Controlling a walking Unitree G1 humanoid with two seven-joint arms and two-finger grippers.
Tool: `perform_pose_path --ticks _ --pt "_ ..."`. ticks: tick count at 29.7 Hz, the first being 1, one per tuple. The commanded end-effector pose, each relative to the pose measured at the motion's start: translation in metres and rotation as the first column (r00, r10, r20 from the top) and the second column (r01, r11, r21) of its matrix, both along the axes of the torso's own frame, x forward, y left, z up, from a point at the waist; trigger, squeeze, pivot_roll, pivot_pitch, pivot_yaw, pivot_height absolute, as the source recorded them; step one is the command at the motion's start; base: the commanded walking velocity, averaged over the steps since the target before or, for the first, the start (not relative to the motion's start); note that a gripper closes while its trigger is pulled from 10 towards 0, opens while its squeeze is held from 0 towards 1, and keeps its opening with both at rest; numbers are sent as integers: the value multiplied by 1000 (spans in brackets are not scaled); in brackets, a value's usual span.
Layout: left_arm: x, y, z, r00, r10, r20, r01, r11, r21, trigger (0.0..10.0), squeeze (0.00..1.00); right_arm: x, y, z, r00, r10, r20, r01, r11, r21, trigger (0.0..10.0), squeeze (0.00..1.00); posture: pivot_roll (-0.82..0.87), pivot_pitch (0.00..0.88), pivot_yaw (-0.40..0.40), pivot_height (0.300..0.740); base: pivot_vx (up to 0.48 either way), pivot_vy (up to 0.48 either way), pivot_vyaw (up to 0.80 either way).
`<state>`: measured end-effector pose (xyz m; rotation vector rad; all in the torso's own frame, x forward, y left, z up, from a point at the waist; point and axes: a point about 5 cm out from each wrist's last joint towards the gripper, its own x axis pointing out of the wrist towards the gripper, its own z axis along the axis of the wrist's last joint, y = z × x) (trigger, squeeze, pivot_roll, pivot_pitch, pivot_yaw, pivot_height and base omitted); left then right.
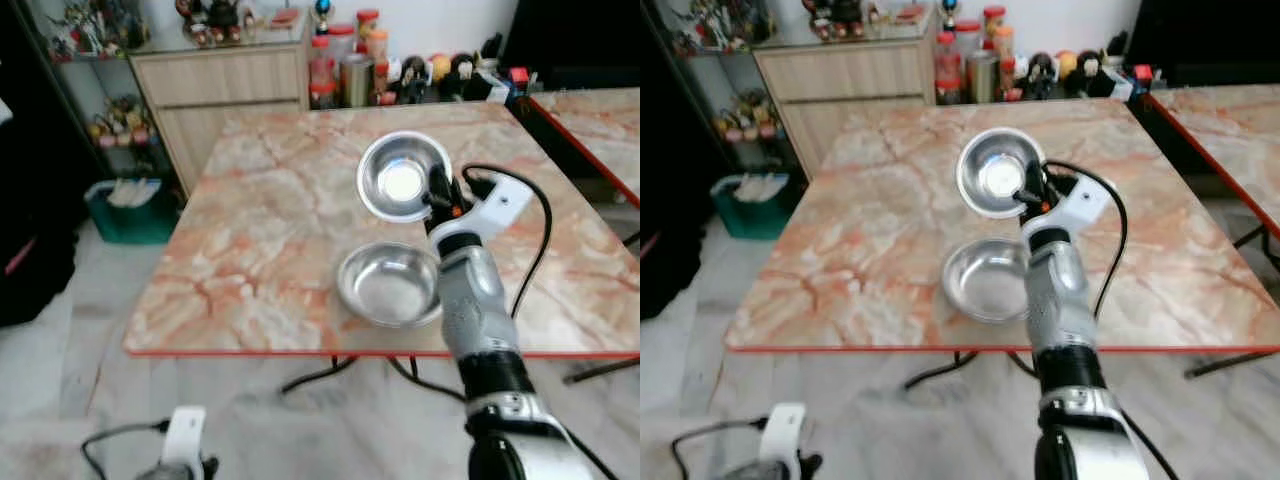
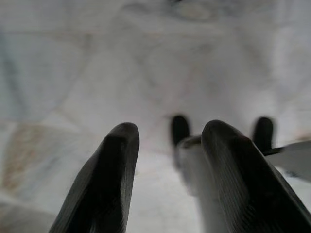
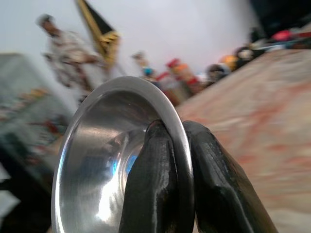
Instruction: Setting the table
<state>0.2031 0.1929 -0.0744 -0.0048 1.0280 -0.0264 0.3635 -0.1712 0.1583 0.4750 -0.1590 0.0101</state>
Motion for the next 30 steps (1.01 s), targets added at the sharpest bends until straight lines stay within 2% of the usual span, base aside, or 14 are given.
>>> perform_pose_path --ticks 1,10,12,14,18,20,22,30 --pt "0 12 2 1000 14 -1 -14 999 33 10000 0 1 13 12 998 37 41 -37 999 -5 10000 0 45 0 38 740 0 0 0" --pt "1 12 2 1000 15 -2 -14 999 34 10000 0 -8 12 9 997 76 2 -75 996 -47 10000 0 42 0 37 740 0 0 0" --pt "1 12 2 1000 14 -2 -14 999 33 10000 0 -11 9 1 996 61 -59 -65 995 -79 10000 0 42 0 37 740 0 0 0" --pt "1 12 2 1000 13 -2 -13 999 33 10000 0 -14 0 -11 989 5 -151 -14 998 -64 10000 0 36 0 38 740 0 0 0" --pt "1 12 2 1000 11 -3 -11 999 33 10000 0 -16 -4 -24 963 -32 -266 14 997 -70 10000 0 32 0 39 740 0 0 0" --pt "1 12 2 1000 12 -3 -12 999 34 10000 0 -18 -2 -26 963 -20 -270 9 999 -41 10000 0 33 0 38 740 0 0 0" --pt "1 12 2 1000 13 -2 -13 999 34 10000 0 -21 -2 -32 947 -16 -321 18 1000 5 10000 0 35 0 37 740 0 0 0" --pt "1 12 2 1000 13 -1 -13 999 34 10000 0 -23 -6 -40 912 -37 -410 70 995 67 10000 0 38 0 36 740 0 0 0"
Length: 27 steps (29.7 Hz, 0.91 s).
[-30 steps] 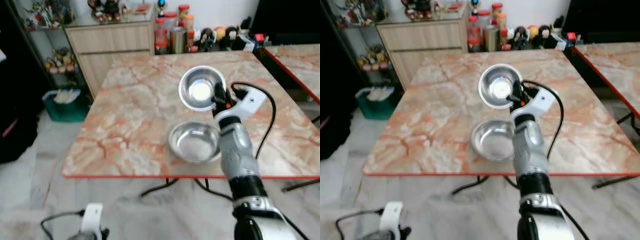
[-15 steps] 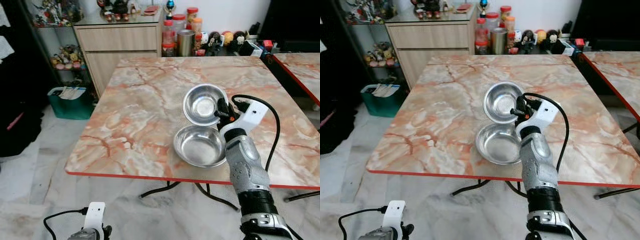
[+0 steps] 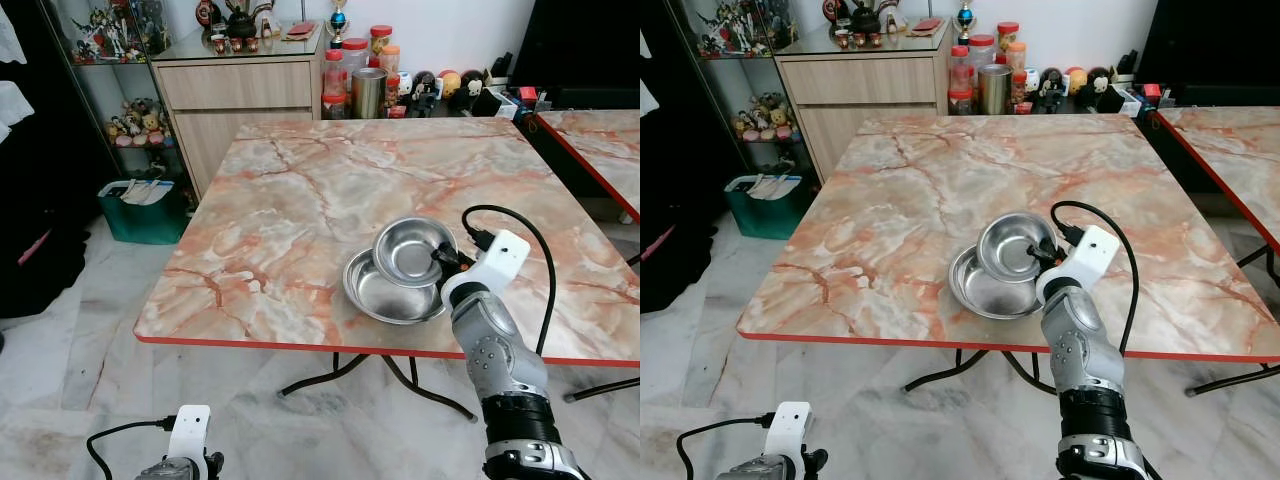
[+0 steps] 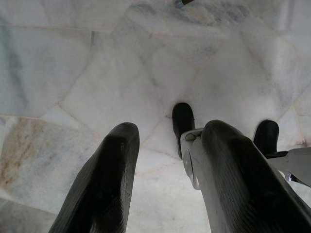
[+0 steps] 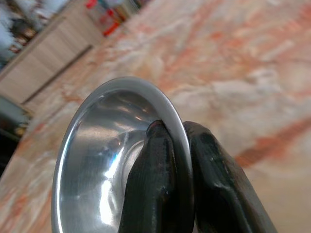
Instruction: Setting the table
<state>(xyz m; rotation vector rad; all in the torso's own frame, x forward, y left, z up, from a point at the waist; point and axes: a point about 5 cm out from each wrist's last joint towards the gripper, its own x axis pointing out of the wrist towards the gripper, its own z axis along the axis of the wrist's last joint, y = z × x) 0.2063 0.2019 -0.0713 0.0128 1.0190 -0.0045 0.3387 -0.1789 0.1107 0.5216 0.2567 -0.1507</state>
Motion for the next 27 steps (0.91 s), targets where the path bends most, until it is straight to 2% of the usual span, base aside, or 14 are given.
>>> perform_pose_path --ticks 1,7,11,14,27 --pt "-2 3 -1 1000 3 -10 -3 1000 9 10000 0 1 1 7 1000 -7 8 7 1000 23 10000 0 40 0 34 740 0 0 0" --pt "-2 3 -1 1000 4 -9 -3 1000 10 10000 0 -2 1 -4 997 -5 -75 10 998 62 10000 0 40 0 34 740 0 0 0" --pt "-2 3 -1 1000 5 -8 -5 1000 9 10000 0 -3 2 -5 996 3 -88 4 997 79 10000 0 42 0 33 740 0 0 0" --pt "-2 3 -1 1000 5 -8 -5 1000 11 10000 0 -3 6 -5 994 51 -91 -44 996 82 10000 0 38 0 32 740 0 0 0" --pt "-2 2 -1 1000 6 -10 -6 1000 9 10000 0 -5 5 -11 989 66 -129 -52 993 106 10000 0 42 0 31 740 0 0 0"
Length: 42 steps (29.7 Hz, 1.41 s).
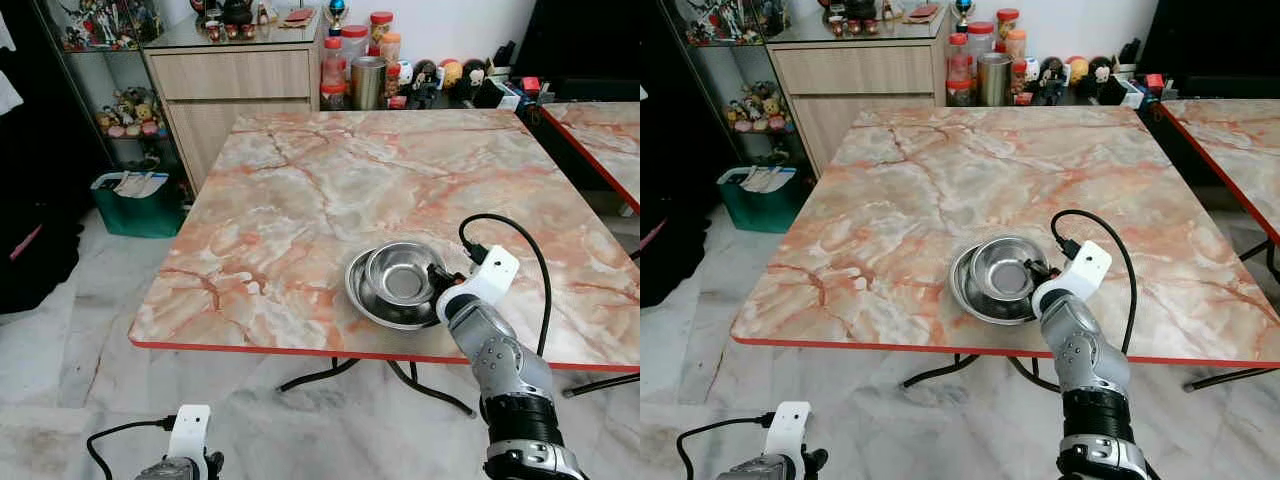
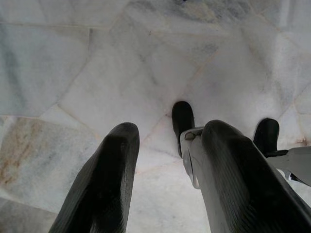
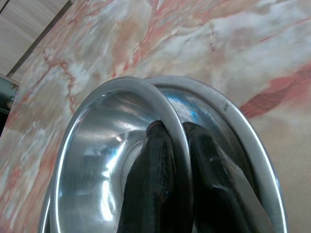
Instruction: Setting the table
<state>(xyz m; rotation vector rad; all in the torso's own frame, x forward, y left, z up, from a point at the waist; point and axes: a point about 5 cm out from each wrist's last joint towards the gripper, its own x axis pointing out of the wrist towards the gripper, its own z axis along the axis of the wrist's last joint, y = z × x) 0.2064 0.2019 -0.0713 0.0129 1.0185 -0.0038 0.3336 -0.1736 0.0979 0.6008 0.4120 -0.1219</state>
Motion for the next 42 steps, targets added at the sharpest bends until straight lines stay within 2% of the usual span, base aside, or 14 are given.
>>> perform_pose_path --ticks 1,10,11,16,17,18,31,35,36,37,38,42 --pt "-2 2 -1 1000 5 -11 -5 1000 8 10000 0 0 -1 0 1000 -2 -4 2 1000 13 10000 0 42 0 31 740 0 0 0" --pt "-2 2 -1 1000 2 -11 -2 1000 8 10000 0 0 -3 -1 1000 -4 -8 4 1000 14 10000 0 42 0 29 740 0 0 0" --pt "-2 2 -1 1000 0 -12 0 1000 6 10000 0 0 -3 0 1000 -2 -7 2 1000 14 10000 1000 42 0 29 740 0 0 0" --pt "-2 2 -1 1000 1 -13 -1 1000 5 10000 0 0 -3 -1 1000 -4 -10 4 1000 13 10000 1000 42 0 27 740 0 0 0" --pt "-2 2 -1 1000 1 -14 -1 1000 5 10000 0 0 -3 -1 1000 -5 -12 5 1000 13 10000 63 42 0 27 740 0 0 0" --pt "-2 2 -1 1000 2 -14 -2 1000 4 10000 0 0 -3 -1 1000 -6 -14 6 1000 12 10000 0 42 0 27 740 0 0 0" --pt "-2 2 -1 1000 8 -11 -8 1000 -1 10000 0 0 -5 3 1000 1 -18 -1 1000 -15 10000 0 42 0 27 740 0 0 0" --pt "-2 1 -1 1000 12 -8 -12 1000 -4 10000 0 0 -8 8 1000 4 -3 -5 994 -107 10000 0 45 0 23 740 0 0 0" --pt "-2 1 -1 1000 14 -7 -14 1000 -5 10000 0 0 -7 11 1000 23 0 -22 989 -149 10000 0 42 0 24 740 0 0 0" --pt "-2 1 -1 1000 17 -5 -17 1000 -7 10000 0 -1 -5 17 997 81 -14 -82 966 -245 10000 0 42 0 24 740 0 0 0" --pt "-2 1 -1 1000 18 -5 -18 1000 -9 10000 0 -3 -3 19 993 113 -30 -117 953 -281 10000 0 42 0 24 740 0 0 0" --pt "-2 1 -1 1000 20 -3 -20 1000 -13 10000 0 -6 1 26 987 154 -51 -162 935 -316 10000 0 42 0 24 740 0 0 0"
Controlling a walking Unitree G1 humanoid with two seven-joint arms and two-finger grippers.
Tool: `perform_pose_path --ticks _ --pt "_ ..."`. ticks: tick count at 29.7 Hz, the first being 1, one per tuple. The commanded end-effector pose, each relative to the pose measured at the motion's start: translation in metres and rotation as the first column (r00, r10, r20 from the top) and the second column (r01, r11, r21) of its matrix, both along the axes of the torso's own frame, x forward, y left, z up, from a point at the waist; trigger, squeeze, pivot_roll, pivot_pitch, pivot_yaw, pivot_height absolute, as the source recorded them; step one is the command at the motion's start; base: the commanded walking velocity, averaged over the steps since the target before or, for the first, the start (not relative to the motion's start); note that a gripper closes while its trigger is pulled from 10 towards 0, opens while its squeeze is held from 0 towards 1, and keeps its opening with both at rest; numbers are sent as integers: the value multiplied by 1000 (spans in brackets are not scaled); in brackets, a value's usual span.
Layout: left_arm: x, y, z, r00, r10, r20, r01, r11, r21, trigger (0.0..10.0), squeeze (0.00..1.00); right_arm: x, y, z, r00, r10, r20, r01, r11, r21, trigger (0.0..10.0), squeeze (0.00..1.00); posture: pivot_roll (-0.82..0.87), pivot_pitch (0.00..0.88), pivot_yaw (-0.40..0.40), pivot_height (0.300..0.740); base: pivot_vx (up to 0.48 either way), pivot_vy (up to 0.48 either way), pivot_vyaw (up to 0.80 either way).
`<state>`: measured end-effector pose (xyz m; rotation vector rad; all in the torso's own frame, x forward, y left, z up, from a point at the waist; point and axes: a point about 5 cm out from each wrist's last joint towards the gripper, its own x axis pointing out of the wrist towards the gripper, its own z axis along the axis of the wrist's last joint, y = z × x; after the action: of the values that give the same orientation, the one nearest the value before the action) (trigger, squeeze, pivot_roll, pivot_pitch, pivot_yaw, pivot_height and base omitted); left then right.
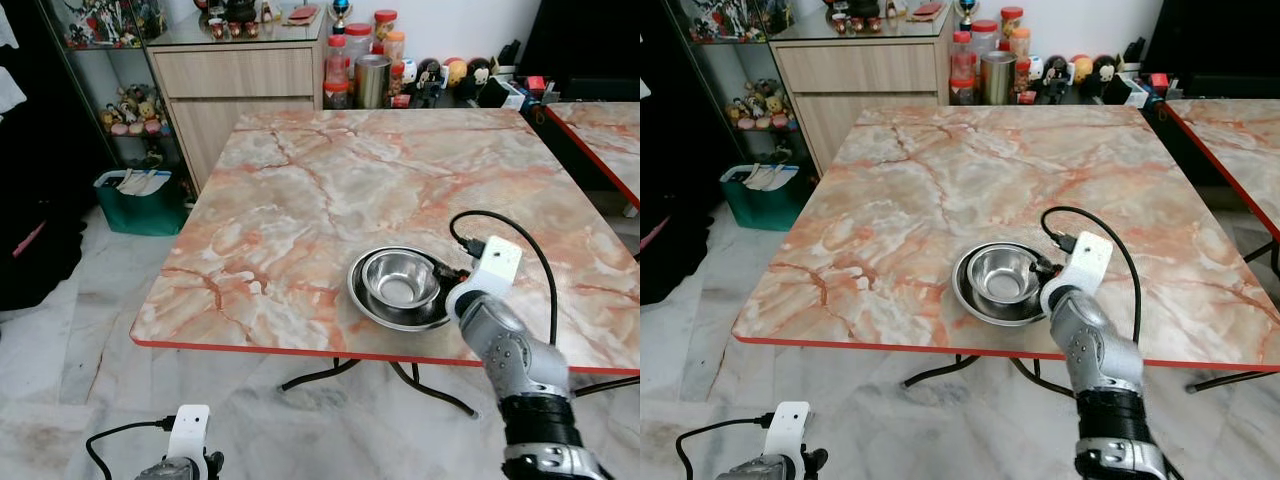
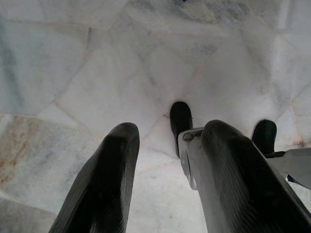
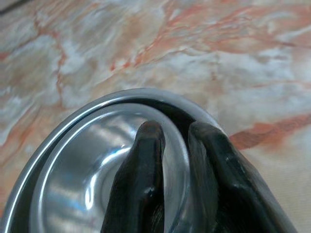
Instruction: Setting the table
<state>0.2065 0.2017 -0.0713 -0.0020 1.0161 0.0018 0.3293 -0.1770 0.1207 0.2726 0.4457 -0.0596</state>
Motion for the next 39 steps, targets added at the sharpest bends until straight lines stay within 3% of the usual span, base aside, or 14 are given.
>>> perform_pose_path --ticks 1,4,6,10,11,12,13,16,18,20,28,39 --pt "-2 1 -1 1000 8 -5 -8 1000 -3 10000 0 -2 4 4 1000 26 -4 -26 999 -24 10000 0 42 0 24 740 0 0 0" --pt "-2 1 -1 1000 8 -4 -8 1000 -5 10000 0 -4 5 9 999 46 3 -46 998 -43 10000 0 42 0 24 740 0 0 0" --pt "-1 0 -1 1000 7 -2 -7 1000 -10 10000 0 -4 4 29 993 55 106 -48 997 -66 10000 0 29 0 23 740 0 0 0" --pt "-1 0 0 1000 6 3 -6 1000 -9 10000 0 -1 -2 32 985 17 173 -1 995 -95 10000 0 22 0 23 740 0 0 0" --pt "0 0 0 1000 4 8 -4 1000 0 10000 0 2 -8 31 970 24 240 26 979 -203 10000 0 22 0 22 740 0 0 0" --pt "0 0 0 1000 4 9 -4 1000 3 10000 0 3 -9 30 966 35 257 28 970 -239 10000 0 22 0 22 740 0 0 0" --pt "1 1 0 1000 6 22 -7 1000 18 10000 0 3 -8 21 949 83 303 25 942 -336 10000 0 21 0 18 740 0 0 0" --pt "1 0 0 999 19 34 -20 999 25 10000 0 0 -8 10 936 66 345 45 951 -305 10000 0 24 0 12 740 0 0 0" --pt "0 -1 0 998 36 43 -37 999 13 10000 0 -2 -12 4 932 49 359 84 934 -346 10000 0 18 0 8 740 0 0 0" --pt "0 -2 0 998 27 55 -28 999 18 10000 0 -5 -10 0 909 125 397 79 885 -459 10000 0 13 0 2 740 0 0 0" --pt "2 -3 1 996 20 91 -23 999 23 10000 0 -8 -7 13 823 153 546 138 879 -456 10000 0 2 0 -3 740 0 0 0" --pt "1 -5 1 995 10 99 -12 1000 26 10000 0 -15 -5 -7 833 170 527 109 883 -457 10000 0 0 0 -10 740 0 -264 0"
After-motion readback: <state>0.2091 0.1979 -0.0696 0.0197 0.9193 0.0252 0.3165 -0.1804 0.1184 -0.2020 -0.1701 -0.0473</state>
